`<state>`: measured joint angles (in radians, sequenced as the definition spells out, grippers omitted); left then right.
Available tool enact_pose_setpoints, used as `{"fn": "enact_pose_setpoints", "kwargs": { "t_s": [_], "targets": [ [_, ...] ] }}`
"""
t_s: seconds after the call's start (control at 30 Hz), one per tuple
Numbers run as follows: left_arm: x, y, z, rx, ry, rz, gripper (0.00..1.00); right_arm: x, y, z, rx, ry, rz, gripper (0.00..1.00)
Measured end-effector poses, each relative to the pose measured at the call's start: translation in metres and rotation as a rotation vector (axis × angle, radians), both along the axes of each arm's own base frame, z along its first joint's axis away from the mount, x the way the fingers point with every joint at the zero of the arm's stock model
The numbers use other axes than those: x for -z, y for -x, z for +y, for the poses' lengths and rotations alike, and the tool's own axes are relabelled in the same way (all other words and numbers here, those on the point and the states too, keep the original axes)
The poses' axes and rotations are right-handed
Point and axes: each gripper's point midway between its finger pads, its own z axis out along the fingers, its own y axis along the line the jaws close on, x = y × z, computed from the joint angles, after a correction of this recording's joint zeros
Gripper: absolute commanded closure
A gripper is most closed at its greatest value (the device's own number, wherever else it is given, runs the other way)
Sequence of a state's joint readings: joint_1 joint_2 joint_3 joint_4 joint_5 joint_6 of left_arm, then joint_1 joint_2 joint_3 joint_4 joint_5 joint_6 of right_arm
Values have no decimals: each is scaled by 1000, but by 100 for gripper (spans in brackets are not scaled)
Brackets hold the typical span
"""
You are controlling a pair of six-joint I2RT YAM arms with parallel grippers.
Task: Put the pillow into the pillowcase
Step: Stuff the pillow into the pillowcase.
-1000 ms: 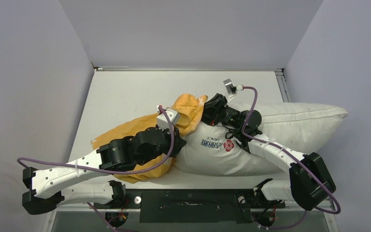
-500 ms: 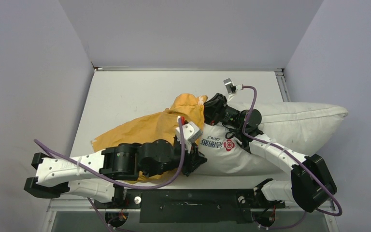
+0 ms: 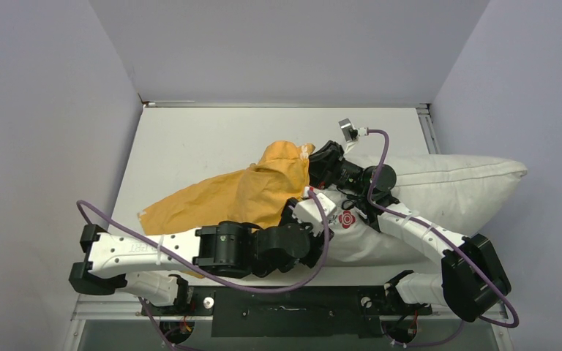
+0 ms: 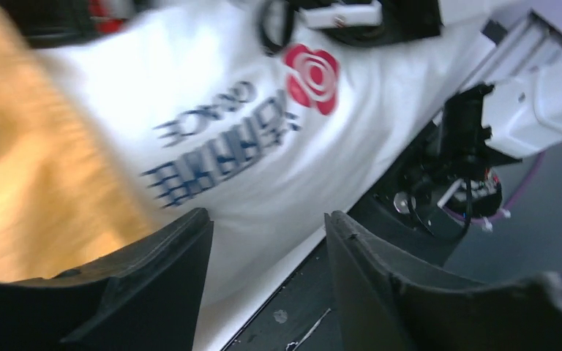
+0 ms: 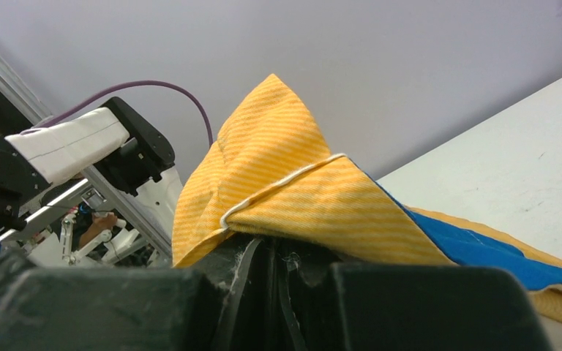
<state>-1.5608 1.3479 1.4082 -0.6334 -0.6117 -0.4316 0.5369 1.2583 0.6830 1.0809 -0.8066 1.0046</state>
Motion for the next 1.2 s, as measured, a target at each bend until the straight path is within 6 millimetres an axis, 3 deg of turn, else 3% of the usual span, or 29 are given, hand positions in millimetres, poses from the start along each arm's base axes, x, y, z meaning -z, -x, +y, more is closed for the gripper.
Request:
{"fn": "enact_pose_setpoints", "kwargs": {
  "t_s": [0.27,0.4,0.5,0.6,0.77,1.0,1.2],
  "targets": [
    [-52,-27,59,-189,147,-46,43,1,-1,0,3,1,5,95],
    [-50,-39,72,-244,157,-38,51,1,-1,0,3,1,6,95],
    [-33,-49,73,-266,116,-22,72,1,-1,0,3,1,6,95],
    [-13,-56,71,-270,70,-8,100,1,-1,0,4,1,8,95],
    [-8,-49,53,-205,43,-19,100,2,-2,0,6,4,13,95],
    [-27,-1,3,44,53,-78,100,2,1,1,-8,9,9,95],
    [-19,2,-14,95,0,-124,98,3,7,0,-30,19,1,95]
  ]
}}
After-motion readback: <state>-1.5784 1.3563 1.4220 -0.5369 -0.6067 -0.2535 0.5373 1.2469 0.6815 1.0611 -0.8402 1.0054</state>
